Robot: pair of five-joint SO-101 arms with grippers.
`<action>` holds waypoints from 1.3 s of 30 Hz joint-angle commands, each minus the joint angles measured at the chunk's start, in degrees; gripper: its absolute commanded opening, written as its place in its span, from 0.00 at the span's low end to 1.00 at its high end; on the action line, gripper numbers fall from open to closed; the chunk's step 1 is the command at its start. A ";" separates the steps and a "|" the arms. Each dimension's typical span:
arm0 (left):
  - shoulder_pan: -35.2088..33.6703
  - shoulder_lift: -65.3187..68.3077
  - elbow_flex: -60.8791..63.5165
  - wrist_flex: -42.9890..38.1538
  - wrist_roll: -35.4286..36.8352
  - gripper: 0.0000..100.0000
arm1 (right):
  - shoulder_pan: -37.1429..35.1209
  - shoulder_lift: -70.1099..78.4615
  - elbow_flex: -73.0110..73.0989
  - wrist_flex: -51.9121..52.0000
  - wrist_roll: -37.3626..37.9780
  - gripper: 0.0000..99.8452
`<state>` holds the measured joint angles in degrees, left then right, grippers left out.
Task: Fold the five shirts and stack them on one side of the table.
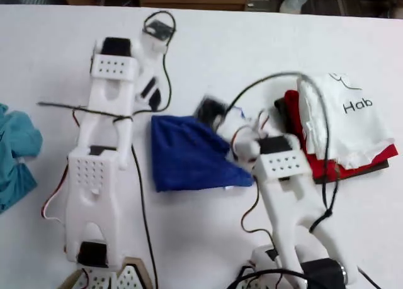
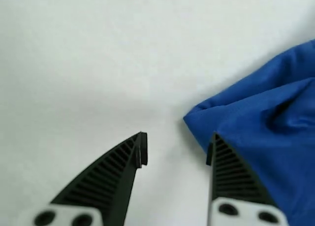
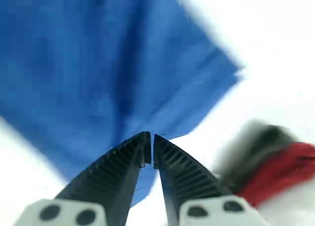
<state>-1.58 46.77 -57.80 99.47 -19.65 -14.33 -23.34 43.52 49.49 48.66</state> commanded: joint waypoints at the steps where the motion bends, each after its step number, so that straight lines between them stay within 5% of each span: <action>1: -1.85 -5.89 -5.32 2.99 0.62 0.22 | 0.75 -0.04 -9.14 -3.47 -4.92 0.02; 12: -4.22 -19.69 29.67 1.32 0.00 0.22 | 1.01 32.48 -32.18 -1.71 -15.03 0.02; 24: 4.04 -57.67 81.19 -21.10 -3.52 0.22 | 3.74 38.90 -36.31 0.13 -14.95 0.02; 39: 14.86 -45.10 86.29 -34.90 0.26 0.23 | 6.55 40.66 -36.31 0.31 -14.95 0.02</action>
<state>12.75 -1.67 28.62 65.63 -19.30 -8.00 17.98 9.67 49.58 33.98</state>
